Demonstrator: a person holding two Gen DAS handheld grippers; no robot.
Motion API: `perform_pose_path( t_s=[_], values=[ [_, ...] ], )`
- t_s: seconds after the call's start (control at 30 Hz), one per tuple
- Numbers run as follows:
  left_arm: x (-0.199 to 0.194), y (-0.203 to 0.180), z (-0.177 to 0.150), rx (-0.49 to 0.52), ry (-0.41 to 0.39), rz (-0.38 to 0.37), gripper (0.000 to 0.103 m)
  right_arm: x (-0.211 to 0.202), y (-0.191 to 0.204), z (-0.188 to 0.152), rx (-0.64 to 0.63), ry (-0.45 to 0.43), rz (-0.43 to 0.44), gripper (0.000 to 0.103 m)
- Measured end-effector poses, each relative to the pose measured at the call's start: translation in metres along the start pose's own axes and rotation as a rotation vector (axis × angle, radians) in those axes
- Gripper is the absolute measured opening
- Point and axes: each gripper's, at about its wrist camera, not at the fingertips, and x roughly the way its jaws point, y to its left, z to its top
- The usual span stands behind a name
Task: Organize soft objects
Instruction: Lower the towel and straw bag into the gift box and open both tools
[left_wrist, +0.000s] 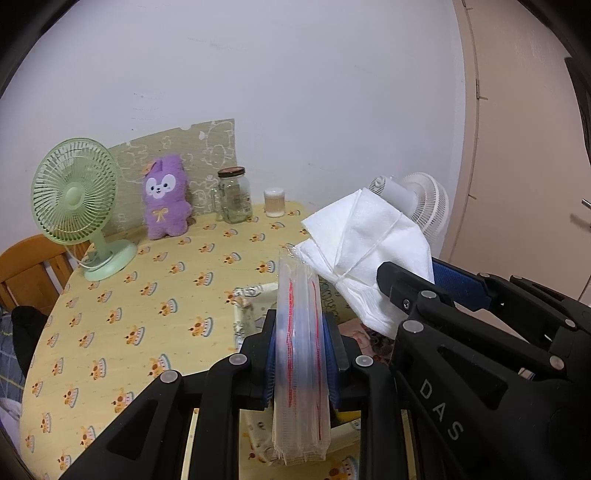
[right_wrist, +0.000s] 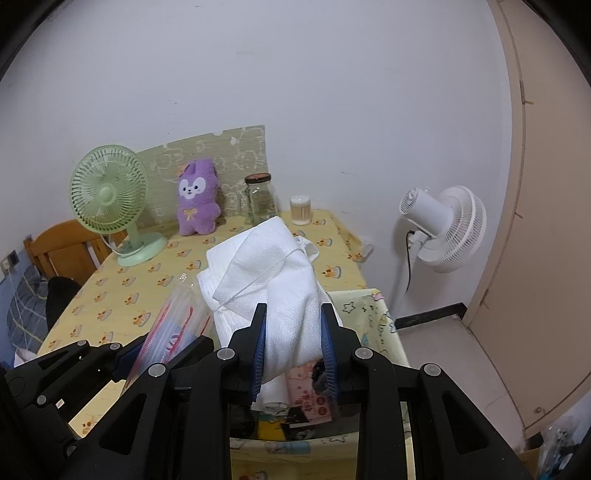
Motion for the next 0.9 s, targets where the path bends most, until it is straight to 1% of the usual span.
perform_pose_path(
  t_s=[0.4, 0.5, 0.57, 0.63, 0.67, 0.77, 0.8, 0.83, 0.9],
  values=[
    [0.022, -0.019, -0.005, 0.027, 0.047, -0.018, 0.025, 0.015, -0.024, -0.011, 0.045, 0.034, -0.021, 0.03],
    [0.03, -0.022, -0.009, 0.031, 0.076, -0.024, 0.025, 0.023, -0.027, -0.016, 0.057, 0.061, -0.026, 0.03],
    [0.034, -0.024, -0.012, 0.038, 0.096, -0.032, 0.028, 0.027, -0.03, -0.02, 0.063, 0.076, -0.031, 0.03],
    [0.037, -0.025, -0.014, 0.046, 0.109, -0.026, 0.037, 0.031, -0.032, -0.023, 0.074, 0.092, -0.03, 0.03],
    [0.038, -0.025, -0.014, 0.052, 0.116, -0.011, 0.038, 0.033, -0.033, -0.025, 0.083, 0.101, -0.029, 0.03],
    [0.039, -0.025, -0.016, 0.066, 0.129, 0.006, 0.048, 0.038, -0.034, -0.029, 0.105, 0.119, -0.022, 0.03],
    [0.04, -0.025, -0.017, 0.071, 0.136, 0.008, 0.054, 0.04, -0.034, -0.031, 0.109, 0.123, -0.018, 0.03],
    [0.04, -0.024, -0.017, 0.075, 0.139, 0.011, 0.059, 0.04, -0.034, -0.031, 0.108, 0.124, -0.019, 0.03],
    [0.039, -0.023, -0.017, 0.083, 0.137, 0.029, 0.063, 0.041, -0.031, -0.032, 0.102, 0.123, -0.019, 0.03]
  ],
)
